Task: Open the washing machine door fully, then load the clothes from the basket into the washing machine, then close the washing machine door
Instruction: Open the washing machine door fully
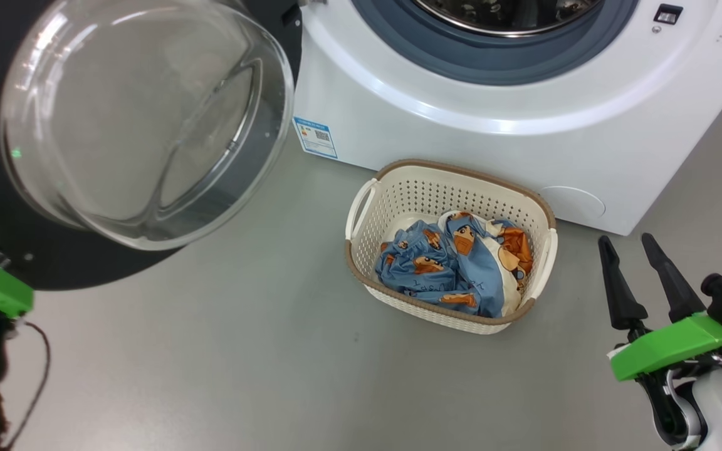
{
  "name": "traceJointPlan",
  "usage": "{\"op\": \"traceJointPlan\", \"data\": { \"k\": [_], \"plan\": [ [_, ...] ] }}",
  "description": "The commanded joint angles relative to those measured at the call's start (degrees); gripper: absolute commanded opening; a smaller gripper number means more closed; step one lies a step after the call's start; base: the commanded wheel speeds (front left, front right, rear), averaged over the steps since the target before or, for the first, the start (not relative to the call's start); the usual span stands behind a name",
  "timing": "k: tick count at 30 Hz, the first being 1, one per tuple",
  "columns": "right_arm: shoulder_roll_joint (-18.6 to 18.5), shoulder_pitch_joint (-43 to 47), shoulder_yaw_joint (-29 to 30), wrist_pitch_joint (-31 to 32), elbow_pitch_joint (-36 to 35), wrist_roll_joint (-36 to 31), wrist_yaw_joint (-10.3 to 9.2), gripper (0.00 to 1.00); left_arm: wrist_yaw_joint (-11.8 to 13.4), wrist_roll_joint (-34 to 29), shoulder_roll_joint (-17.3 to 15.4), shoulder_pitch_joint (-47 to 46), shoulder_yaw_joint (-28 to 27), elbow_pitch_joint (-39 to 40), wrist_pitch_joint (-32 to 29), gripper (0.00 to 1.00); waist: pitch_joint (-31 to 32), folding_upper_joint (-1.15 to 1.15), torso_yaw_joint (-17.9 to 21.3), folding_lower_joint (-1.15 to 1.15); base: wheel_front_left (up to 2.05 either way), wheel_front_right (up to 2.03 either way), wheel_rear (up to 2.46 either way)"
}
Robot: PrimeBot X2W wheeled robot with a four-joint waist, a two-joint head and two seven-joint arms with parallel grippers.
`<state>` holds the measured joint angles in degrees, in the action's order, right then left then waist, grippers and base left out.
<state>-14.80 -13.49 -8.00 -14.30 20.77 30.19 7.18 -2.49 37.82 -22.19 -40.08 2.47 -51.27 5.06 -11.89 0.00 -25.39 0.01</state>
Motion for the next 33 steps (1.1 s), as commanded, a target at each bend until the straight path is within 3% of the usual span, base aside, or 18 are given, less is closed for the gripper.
{"op": "traceJointPlan", "data": {
  "k": [1,11,33],
  "plan": [
    [-0.37,-1.52,-1.48,-0.70,-1.22,-0.94,0.31,1.00,0.26,0.57,-5.14,-2.87,-2.43,0.19,0.83,0.00,-0.34,0.00,0.37,-0.01,0.00,0.00,0.00],
    [-0.88,-1.95,-1.88,-0.70,-0.85,-0.47,0.31,1.00,0.04,0.19,-7.45,-6.72,-2.24,-6.88,2.43,0.00,-0.41,0.00,2.06,-0.01,0.00,0.00,0.00],
    [1.45,-0.10,-0.54,-0.70,-0.95,-0.61,0.31,1.00,-2.89,0.54,-5.92,-6.82,0.19,-11.40,4.75,0.00,3.72,0.00,1.92,-0.01,0.00,0.00,0.00]
  ]
}}
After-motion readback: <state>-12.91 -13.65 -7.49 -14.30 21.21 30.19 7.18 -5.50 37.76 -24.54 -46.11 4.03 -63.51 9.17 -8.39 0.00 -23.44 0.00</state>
